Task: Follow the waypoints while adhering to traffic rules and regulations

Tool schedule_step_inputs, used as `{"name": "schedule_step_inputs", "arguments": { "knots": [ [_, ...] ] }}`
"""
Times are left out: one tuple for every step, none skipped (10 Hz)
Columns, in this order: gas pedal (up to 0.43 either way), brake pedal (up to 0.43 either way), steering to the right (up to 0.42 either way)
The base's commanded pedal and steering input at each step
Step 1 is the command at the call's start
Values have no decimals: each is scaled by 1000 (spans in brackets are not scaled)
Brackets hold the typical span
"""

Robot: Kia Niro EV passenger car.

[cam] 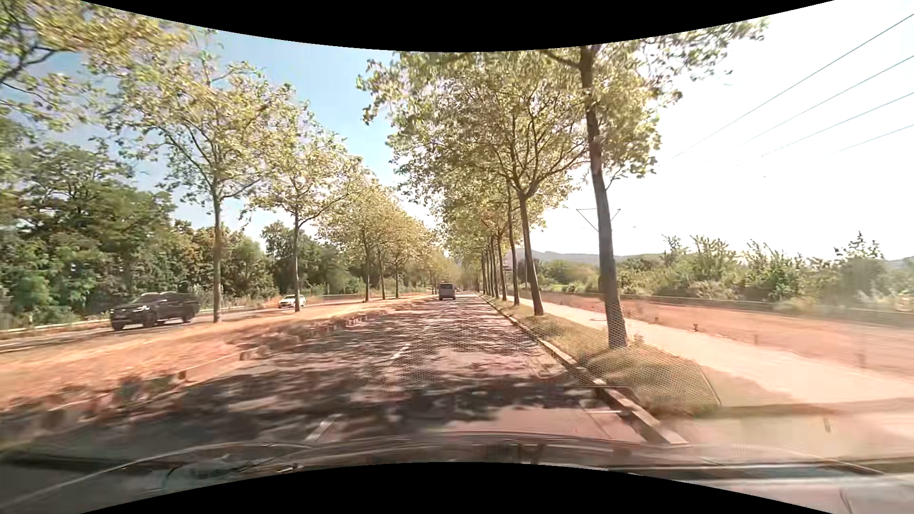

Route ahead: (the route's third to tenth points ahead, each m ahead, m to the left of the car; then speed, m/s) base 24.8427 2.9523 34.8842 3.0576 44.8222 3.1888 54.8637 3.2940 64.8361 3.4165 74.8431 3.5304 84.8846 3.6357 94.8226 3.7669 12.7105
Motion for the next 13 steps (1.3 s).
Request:
{"name": "schedule_step_inputs", "arguments": {
  "knots": [
    [87, 0, -1],
    [87, 0, -1],
    [87, 0, -1],
    [87, 0, -1],
    [87, 0, -1],
    [87, 0, -1],
    [87, 0, -1],
    [79, 0, -1],
    [79, 0, -1],
    [59, 0, -1],
    [47, 0, -1],
    [39, 0, -1],
    [39, 0, -1]
  ]
}}
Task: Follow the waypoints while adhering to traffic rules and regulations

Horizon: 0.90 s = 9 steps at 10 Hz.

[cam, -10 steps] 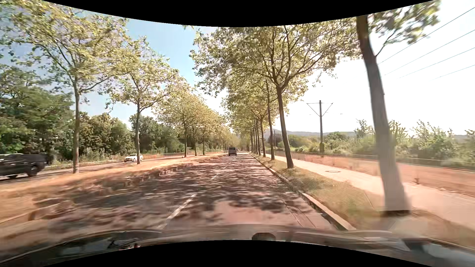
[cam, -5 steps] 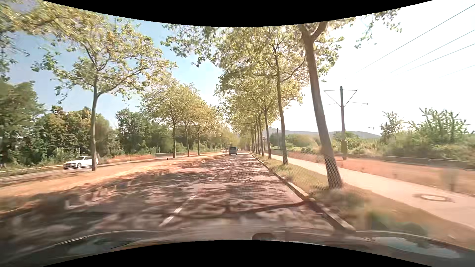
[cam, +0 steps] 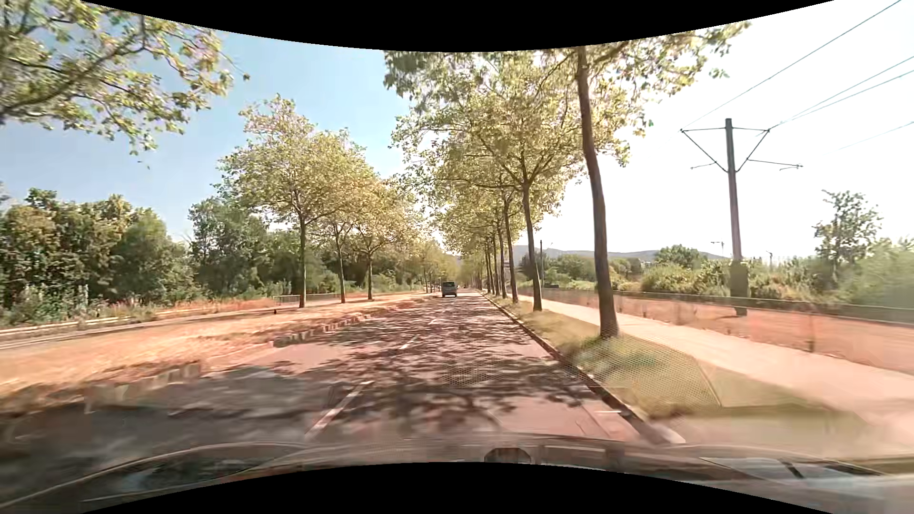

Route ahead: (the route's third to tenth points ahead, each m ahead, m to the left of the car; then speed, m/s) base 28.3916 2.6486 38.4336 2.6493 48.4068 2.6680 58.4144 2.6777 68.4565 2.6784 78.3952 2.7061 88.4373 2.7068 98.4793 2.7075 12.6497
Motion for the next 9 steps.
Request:
{"name": "schedule_step_inputs", "arguments": {
  "knots": [
    [39, 0, -1],
    [39, 0, -1],
    [39, 0, -1],
    [47, 0, -1],
    [47, 0, -1],
    [47, 0, -1],
    [47, 0, -1],
    [47, 0, -1],
    [47, 0, -1]
  ]
}}
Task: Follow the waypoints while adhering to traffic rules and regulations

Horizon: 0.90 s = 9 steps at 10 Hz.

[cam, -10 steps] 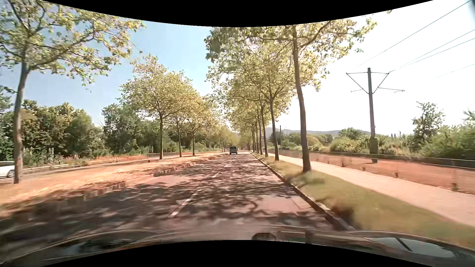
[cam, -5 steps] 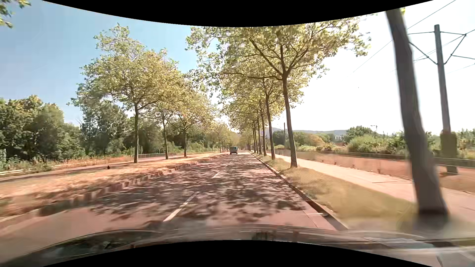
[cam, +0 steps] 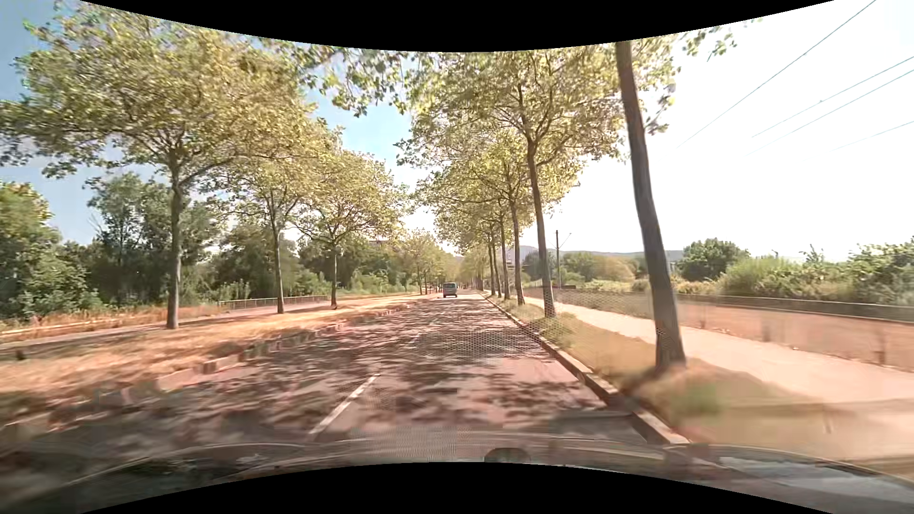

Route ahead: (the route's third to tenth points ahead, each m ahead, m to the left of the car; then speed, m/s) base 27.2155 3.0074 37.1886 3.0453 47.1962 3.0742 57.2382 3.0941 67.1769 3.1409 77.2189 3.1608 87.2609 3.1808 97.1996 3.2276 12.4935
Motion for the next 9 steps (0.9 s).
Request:
{"name": "schedule_step_inputs", "arguments": {
  "knots": [
    [47, 0, -1],
    [47, 0, -1],
    [47, 0, -1],
    [47, 0, -1],
    [47, 0, -1],
    [47, 0, -1],
    [47, 0, -1],
    [47, 0, -1],
    [47, 0, -1]
  ]
}}
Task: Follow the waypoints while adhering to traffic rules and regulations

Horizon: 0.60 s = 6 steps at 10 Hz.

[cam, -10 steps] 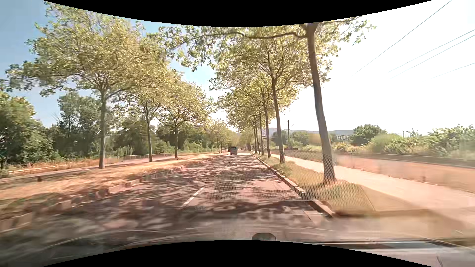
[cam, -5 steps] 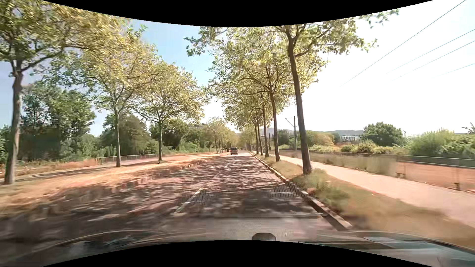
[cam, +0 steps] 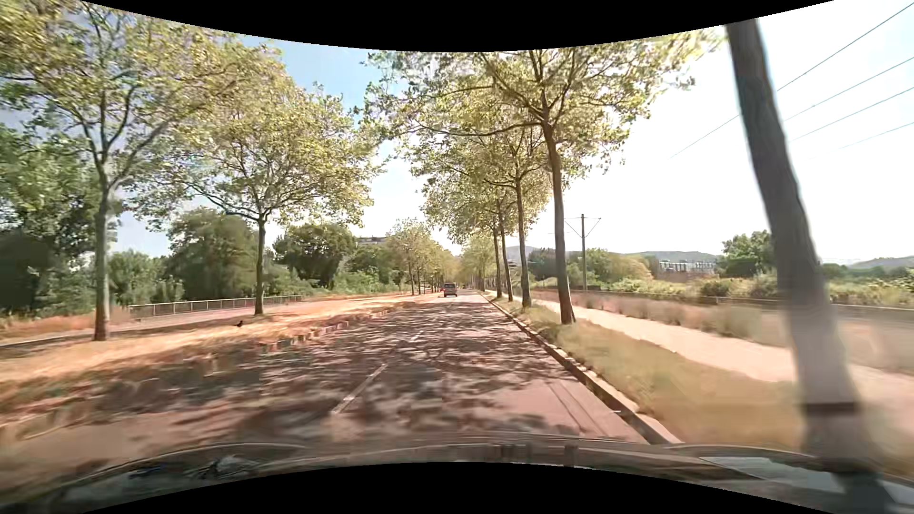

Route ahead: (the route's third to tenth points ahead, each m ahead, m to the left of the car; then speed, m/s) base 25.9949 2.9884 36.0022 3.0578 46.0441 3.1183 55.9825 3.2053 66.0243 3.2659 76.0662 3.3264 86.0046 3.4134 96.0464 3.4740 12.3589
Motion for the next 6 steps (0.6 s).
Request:
{"name": "schedule_step_inputs", "arguments": {
  "knots": [
    [47, 0, -1],
    [47, 0, -1],
    [47, 0, -1],
    [47, 0, -1],
    [47, 0, 0],
    [47, 0, -1]
  ]
}}
